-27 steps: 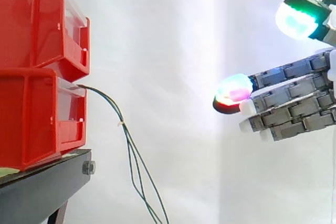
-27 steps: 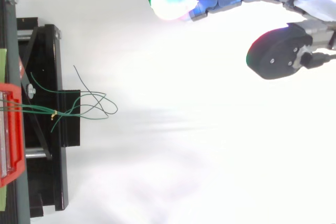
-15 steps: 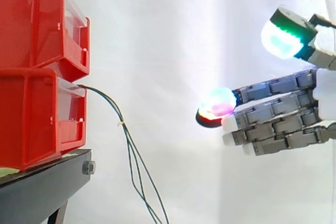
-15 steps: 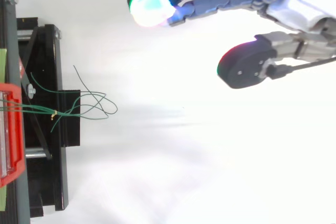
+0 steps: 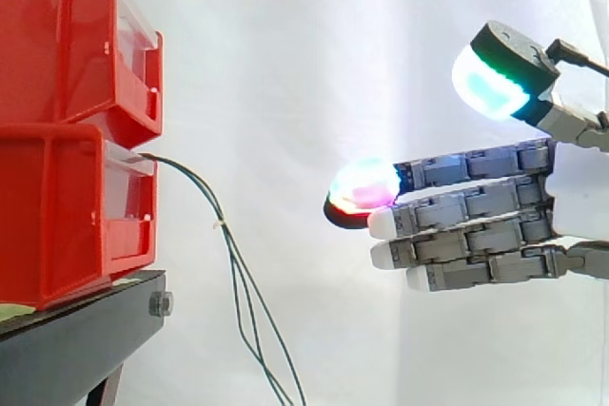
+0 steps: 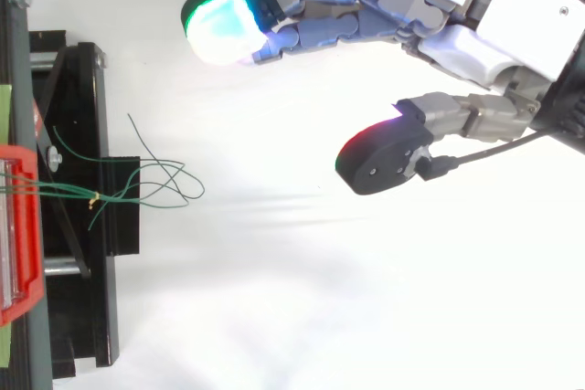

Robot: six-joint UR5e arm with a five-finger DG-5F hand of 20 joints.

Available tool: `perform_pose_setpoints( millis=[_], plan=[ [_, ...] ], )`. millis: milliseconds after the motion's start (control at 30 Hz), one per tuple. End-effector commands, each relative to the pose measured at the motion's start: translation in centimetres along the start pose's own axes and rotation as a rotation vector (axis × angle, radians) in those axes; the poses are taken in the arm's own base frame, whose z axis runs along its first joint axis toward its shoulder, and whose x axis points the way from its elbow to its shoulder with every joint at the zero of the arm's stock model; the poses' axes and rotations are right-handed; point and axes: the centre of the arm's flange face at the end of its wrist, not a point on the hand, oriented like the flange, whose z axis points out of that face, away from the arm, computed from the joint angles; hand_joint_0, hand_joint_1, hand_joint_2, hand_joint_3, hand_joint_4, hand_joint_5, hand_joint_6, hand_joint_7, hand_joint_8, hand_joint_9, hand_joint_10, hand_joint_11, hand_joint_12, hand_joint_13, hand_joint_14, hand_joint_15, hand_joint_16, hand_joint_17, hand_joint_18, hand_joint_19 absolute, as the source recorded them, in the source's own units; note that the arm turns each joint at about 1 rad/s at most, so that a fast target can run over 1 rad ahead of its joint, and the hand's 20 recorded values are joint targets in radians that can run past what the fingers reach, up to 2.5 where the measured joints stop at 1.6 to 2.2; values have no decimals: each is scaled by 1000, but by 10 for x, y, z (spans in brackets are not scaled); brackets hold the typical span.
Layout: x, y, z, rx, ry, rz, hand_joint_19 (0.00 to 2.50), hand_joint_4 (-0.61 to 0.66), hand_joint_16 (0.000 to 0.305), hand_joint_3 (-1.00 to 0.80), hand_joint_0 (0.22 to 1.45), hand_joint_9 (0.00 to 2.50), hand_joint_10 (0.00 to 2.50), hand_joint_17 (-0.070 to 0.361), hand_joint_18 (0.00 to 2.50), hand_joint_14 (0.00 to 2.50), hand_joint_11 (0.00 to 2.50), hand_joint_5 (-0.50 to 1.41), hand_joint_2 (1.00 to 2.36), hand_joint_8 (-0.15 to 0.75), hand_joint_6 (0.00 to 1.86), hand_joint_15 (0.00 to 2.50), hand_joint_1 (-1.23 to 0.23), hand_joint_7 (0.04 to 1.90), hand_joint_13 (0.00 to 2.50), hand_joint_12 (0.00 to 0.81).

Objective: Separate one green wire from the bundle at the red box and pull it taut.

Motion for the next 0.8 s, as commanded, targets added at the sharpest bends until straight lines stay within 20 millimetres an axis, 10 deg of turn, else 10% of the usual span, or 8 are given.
perform_pose_setpoints(
  millis=[0,133,167,567,767],
  plan=[
    [2,0,0,-5,-12,0,120,202,60,-500,443,501,3,136,207,0,114,-235,1000,258,501,25,-623,688,287,384],
    [13,-13,3,-12,-8,-1,118,208,59,-500,448,535,3,134,216,0,123,-228,1000,261,501,28,-620,688,296,383],
    [32,-50,19,14,9,86,124,208,59,-500,448,536,3,134,219,0,123,-227,1000,263,501,29,-621,688,298,383],
    [47,-52,31,42,33,67,147,224,57,-500,463,594,4,129,256,0,140,-211,1000,268,502,41,-605,701,339,382],
    [57,-84,43,14,25,83,152,241,57,-500,468,636,4,128,281,1,153,-198,1000,263,502,45,-601,710,364,379]
  ],
)
